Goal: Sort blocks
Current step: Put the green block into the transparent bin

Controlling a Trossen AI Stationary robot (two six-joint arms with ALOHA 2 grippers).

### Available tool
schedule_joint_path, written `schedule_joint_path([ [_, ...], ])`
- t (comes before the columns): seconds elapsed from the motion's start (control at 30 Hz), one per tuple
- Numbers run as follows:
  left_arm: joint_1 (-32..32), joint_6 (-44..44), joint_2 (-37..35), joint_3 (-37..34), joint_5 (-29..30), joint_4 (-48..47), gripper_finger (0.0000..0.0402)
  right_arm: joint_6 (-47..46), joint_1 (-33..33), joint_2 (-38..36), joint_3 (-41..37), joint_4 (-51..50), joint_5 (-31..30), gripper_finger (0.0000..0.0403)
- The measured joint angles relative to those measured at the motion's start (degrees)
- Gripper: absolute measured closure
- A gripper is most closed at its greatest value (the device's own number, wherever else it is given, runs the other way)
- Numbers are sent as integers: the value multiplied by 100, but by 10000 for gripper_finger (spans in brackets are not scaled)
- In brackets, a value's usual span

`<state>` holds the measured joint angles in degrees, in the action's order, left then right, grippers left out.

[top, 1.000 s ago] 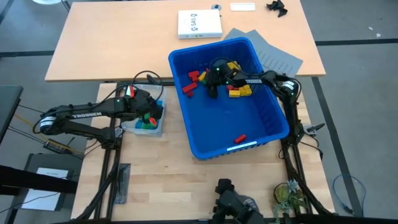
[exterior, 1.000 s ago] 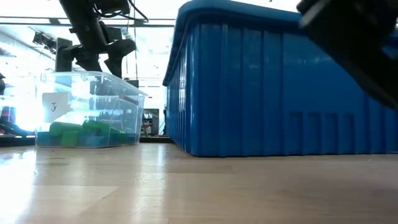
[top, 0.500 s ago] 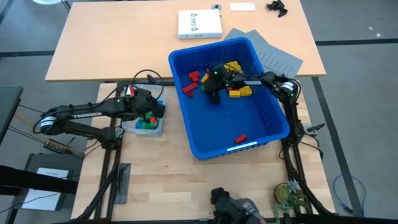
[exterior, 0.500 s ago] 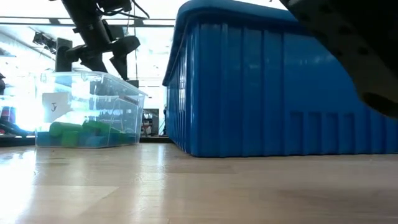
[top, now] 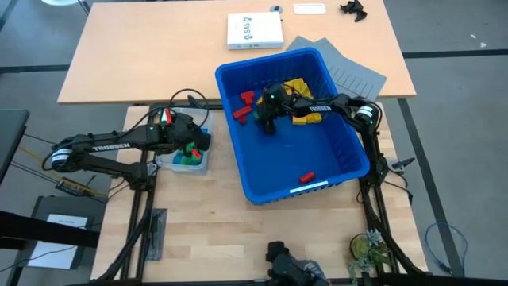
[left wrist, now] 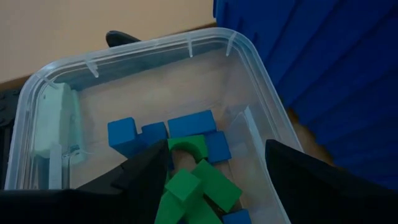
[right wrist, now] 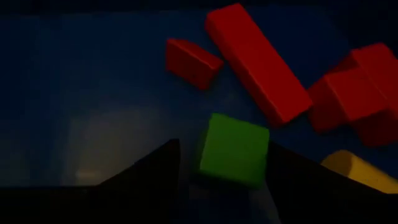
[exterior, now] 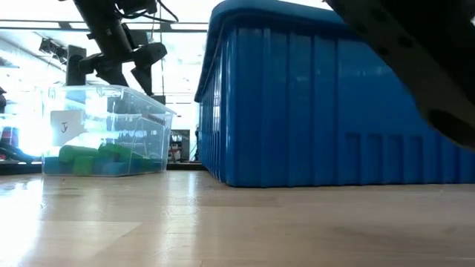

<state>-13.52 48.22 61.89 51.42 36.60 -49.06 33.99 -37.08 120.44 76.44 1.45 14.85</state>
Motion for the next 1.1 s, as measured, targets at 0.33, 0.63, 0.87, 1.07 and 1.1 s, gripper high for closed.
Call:
schedule_joint_path([
  [0.33, 1, 1, 0, 0, 0, 115, 124, -317, -11, 0, 0, 65, -179, 199],
  [0.63, 1, 2, 0, 0, 0, 639, 124, -290, -13, -13, 2, 131, -180, 276],
  [0.87, 0, -233, 0, 0, 2, 658, 124, -259, -6, -400, 0, -6, -443, 276],
  [1.07, 2, -629, 0, 0, 4, 772, 124, -244, -6, -1001, 4, -39, -472, 276],
  [1.1, 2, -629, 0, 0, 3, 817, 124, -246, -6, -1102, 4, -33, -472, 276],
])
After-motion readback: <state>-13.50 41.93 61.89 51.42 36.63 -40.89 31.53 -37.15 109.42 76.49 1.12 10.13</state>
